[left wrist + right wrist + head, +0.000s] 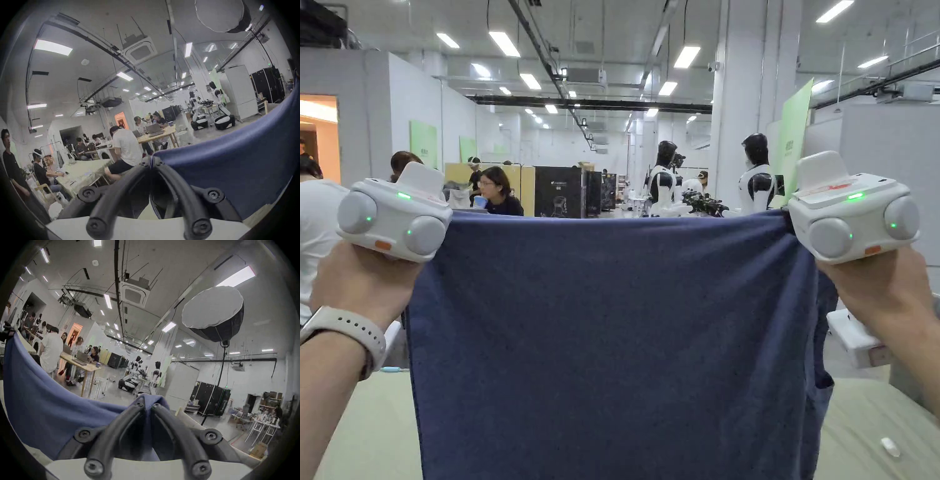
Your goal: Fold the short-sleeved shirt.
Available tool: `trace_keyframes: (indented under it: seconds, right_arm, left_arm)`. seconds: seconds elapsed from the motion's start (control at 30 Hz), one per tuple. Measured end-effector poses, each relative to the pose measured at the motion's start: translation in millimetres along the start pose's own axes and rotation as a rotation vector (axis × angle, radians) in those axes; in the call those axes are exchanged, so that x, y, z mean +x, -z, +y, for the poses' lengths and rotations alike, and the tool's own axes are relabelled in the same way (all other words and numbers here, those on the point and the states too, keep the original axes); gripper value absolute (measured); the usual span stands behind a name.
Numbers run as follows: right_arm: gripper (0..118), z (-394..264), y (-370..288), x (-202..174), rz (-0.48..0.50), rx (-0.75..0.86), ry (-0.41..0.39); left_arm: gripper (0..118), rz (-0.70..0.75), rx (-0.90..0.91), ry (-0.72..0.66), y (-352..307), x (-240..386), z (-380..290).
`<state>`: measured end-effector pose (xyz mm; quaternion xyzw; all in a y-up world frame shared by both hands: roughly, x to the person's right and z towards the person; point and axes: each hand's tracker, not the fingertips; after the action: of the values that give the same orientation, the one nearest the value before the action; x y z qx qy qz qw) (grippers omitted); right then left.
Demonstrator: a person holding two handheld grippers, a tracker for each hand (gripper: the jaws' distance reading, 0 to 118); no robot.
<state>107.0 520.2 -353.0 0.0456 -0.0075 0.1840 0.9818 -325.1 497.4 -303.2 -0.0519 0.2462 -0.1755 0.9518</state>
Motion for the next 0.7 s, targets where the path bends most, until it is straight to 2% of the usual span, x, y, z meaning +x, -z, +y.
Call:
trace_keyframes:
  seconds: [0.13, 0.27, 0.3, 0.37, 0.47, 0.7]
  right_arm:
    - [3, -32.7, 6.2, -15.2, 0.019, -0.048, 0.021]
    - [3, -88.2, 17.9, -32.8, 0.023, -0.158, -0.003]
    - [3, -94.0, 19.9, -33.1, 0.015, -0.184, 0.018]
    - [3, -101.8, 15.6, -28.5, 0.064, -0.208, 0.128]
    - [3, -110.4, 8.4, -32.1, 0.045, -0.209, 0.065]
    - [3, -144.8, -62.6, -32.9, 0.087, -0.242, 0.018]
  left_arm:
    - [0, -0.011, -0.049, 0.028, 9.3, 11.2, -30.8]
    - [0, -0.041, -0.172, 0.105, 15.5, 33.3, -85.3]
    - [0, -0.032, -0.181, 0.115, 15.1, 36.0, -93.9]
    - [0, -0.04, -0.182, 0.076, 6.0, 35.1, -103.1]
    - [0, -0.055, -0.186, 0.072, -6.9, 34.3, -108.8]
    - [0, -0.119, -0.217, 0.013, -69.4, 19.6, -139.3]
